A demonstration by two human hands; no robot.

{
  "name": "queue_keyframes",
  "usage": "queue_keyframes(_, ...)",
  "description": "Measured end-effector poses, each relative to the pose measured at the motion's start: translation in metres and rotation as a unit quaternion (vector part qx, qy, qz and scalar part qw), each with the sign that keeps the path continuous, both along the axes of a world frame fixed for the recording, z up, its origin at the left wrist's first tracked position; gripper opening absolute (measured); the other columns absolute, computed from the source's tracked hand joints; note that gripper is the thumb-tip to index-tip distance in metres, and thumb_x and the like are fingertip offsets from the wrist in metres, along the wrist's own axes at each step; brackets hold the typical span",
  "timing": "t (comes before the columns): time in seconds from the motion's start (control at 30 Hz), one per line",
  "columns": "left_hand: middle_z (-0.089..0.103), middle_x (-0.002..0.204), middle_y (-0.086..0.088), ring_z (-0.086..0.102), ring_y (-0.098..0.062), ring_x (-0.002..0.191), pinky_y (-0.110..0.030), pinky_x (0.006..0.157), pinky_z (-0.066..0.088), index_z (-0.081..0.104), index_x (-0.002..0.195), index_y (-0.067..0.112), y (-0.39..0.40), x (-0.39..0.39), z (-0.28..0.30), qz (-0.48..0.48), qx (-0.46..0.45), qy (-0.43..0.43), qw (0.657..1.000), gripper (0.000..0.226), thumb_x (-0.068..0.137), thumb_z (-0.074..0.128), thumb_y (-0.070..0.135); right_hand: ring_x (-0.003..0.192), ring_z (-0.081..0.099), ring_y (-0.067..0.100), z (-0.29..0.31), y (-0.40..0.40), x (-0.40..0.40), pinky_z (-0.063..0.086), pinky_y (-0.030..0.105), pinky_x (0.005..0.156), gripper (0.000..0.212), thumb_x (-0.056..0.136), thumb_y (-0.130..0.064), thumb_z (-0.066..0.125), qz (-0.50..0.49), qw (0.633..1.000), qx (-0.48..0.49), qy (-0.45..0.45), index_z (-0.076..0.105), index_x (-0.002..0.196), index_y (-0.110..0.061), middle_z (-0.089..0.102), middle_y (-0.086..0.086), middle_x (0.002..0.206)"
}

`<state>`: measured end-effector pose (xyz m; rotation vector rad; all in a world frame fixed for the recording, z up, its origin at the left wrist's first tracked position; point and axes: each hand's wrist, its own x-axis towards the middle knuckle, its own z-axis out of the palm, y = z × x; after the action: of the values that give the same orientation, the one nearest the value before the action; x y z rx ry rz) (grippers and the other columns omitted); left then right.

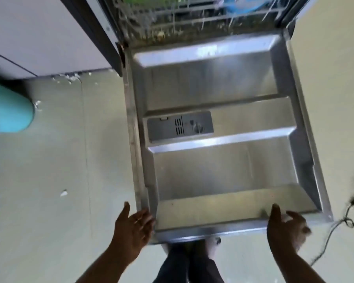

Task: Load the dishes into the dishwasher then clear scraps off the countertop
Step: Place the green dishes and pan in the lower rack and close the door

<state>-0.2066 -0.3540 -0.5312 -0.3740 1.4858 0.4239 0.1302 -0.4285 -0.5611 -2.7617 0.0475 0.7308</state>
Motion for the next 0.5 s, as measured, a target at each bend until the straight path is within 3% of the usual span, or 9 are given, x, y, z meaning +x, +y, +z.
queue_keyframes(0.1, 0.061, 0.062, -0.008, 0.060, -0.029, 0.086, -0.031, 0.070, 0.041, 0.055, 0.079, 0.007, -0.063, -0.011, -0.016, 0.028, -0.104, 0.032, 0.994, 0.057, 0.093, 0.041, 0.060, 0.122, 0.046, 0.041, -0.016, -0.030, -0.012, 0.039, 0.048, 0.100, 0.089, 0.084, -0.071, 0.049, -0.222, 0.970, 0.048, 0.090, 0.029, 0.143, -0.007, 0.035, 0.023, 0.142)
queue_keyframes(0.17, 0.062, 0.079, -0.013, 0.059, -0.033, 0.089, -0.036, 0.073, 0.043, 0.054, 0.085, 0.006, -0.086, -0.015, -0.029, 0.039, -0.141, 0.042, 0.988, 0.057, 0.094, 0.040, 0.060, 0.125, 0.049, 0.036, -0.031, -0.033, -0.015, 0.042, 0.045, 0.099, 0.100, 0.077, -0.085, 0.034, -0.352, 0.903, 0.138, 0.204, 0.016, 0.153, -0.022, 0.037, 0.012, 0.148)
queue_keyframes(0.23, 0.061, 0.099, -0.017, 0.057, -0.038, 0.097, -0.044, 0.083, 0.045, 0.055, 0.093, 0.004, -0.092, -0.015, -0.045, 0.044, -0.146, 0.035, 0.988, 0.059, 0.094, 0.039, 0.061, 0.124, 0.052, 0.032, -0.040, -0.024, -0.016, 0.042, 0.046, 0.100, 0.096, 0.073, -0.090, 0.024, -0.400, 0.840, 0.248, 0.268, 0.038, 0.146, -0.029, 0.048, 0.005, 0.144)
queue_keyframes(0.3, 0.062, 0.108, -0.016, 0.055, -0.037, 0.105, -0.048, 0.093, 0.041, 0.060, 0.097, 0.009, -0.082, -0.013, -0.060, 0.056, -0.105, 0.017, 0.993, 0.057, 0.095, 0.036, 0.060, 0.116, 0.058, 0.029, -0.043, -0.012, -0.020, 0.045, 0.052, 0.097, 0.089, 0.070, -0.093, 0.018, -0.430, 0.801, 0.324, 0.261, 0.059, 0.127, -0.039, 0.062, -0.003, 0.129)
queue_keyframes(0.4, 0.067, 0.109, -0.010, 0.058, -0.031, 0.103, -0.043, 0.095, 0.042, 0.065, 0.116, 0.021, -0.070, -0.008, -0.069, 0.101, -0.064, 0.013, 0.993, 0.046, 0.100, 0.033, 0.050, 0.111, 0.062, 0.028, -0.036, -0.006, -0.022, 0.044, 0.051, 0.097, 0.085, 0.072, -0.091, 0.016, -0.435, 0.784, 0.355, 0.265, 0.068, 0.115, -0.039, 0.069, -0.003, 0.118)
queue_keyframes(0.5, 0.066, 0.103, -0.010, 0.054, -0.031, 0.108, -0.042, 0.102, 0.035, 0.055, 0.131, 0.019, -0.073, -0.009, -0.053, 0.039, -0.059, 0.039, 0.997, 0.050, 0.099, 0.035, 0.051, 0.108, 0.059, 0.029, -0.017, -0.006, -0.017, 0.042, 0.049, 0.094, 0.082, 0.075, -0.087, 0.017, -0.435, 0.793, 0.314, 0.289, 0.068, 0.111, -0.033, 0.067, 0.002, 0.115)
